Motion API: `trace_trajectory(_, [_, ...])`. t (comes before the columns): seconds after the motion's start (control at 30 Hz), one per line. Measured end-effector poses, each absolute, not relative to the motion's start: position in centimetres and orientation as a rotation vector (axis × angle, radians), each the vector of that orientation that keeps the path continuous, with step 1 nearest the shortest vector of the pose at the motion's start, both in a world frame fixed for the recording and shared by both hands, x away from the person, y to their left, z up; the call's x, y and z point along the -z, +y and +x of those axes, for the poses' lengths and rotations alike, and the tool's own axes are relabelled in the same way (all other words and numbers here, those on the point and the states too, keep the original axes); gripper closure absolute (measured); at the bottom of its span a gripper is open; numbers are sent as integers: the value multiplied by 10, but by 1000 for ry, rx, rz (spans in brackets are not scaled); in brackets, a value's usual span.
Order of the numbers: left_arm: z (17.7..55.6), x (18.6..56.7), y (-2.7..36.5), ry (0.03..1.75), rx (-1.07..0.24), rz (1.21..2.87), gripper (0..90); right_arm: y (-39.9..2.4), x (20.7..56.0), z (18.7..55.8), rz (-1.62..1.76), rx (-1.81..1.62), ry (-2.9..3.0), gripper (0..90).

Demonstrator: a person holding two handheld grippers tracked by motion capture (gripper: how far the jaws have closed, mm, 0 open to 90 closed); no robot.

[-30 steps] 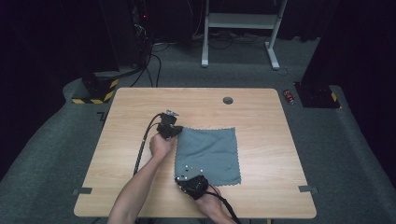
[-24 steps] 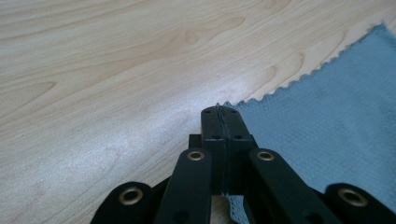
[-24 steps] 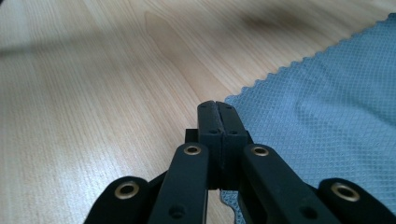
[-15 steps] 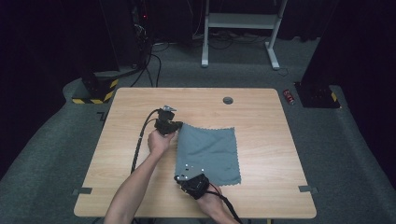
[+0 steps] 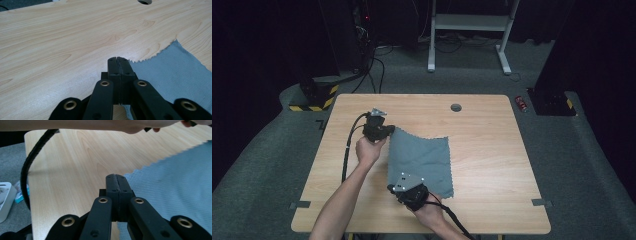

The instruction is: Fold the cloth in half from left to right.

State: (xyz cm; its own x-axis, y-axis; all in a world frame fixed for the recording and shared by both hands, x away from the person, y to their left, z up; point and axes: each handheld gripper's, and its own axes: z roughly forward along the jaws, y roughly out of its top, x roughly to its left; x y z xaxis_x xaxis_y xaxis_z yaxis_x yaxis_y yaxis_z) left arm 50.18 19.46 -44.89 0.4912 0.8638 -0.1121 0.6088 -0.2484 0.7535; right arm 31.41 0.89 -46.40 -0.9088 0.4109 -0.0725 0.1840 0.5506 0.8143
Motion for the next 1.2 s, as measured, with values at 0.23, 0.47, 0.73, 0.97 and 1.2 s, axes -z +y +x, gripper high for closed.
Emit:
trace_trajectory(0.23, [510, 463, 175, 1210, -385, 1992, 900, -10, 471, 317, 565, -1262, 2527, 900])
trace_trajectory(0.47, [515, 473, 154, 1187, -350, 2027, 899, -30, 480, 317, 634, -1252, 2518, 900])
trace_trajectory(0.73, [518, 480, 132, 1159, -321, 2060, 898, -47, 491, 316, 694, -1231, 2511, 900])
trace_trajectory(0.97, [519, 479, 120, 1138, -320, 2056, 895, -62, 495, 315, 730, -1225, 2492, 900])
trace_trajectory(1.2, [519, 477, 111, 1124, -315, 2052, 895, -73, 497, 312, 765, -1230, 2479, 900])
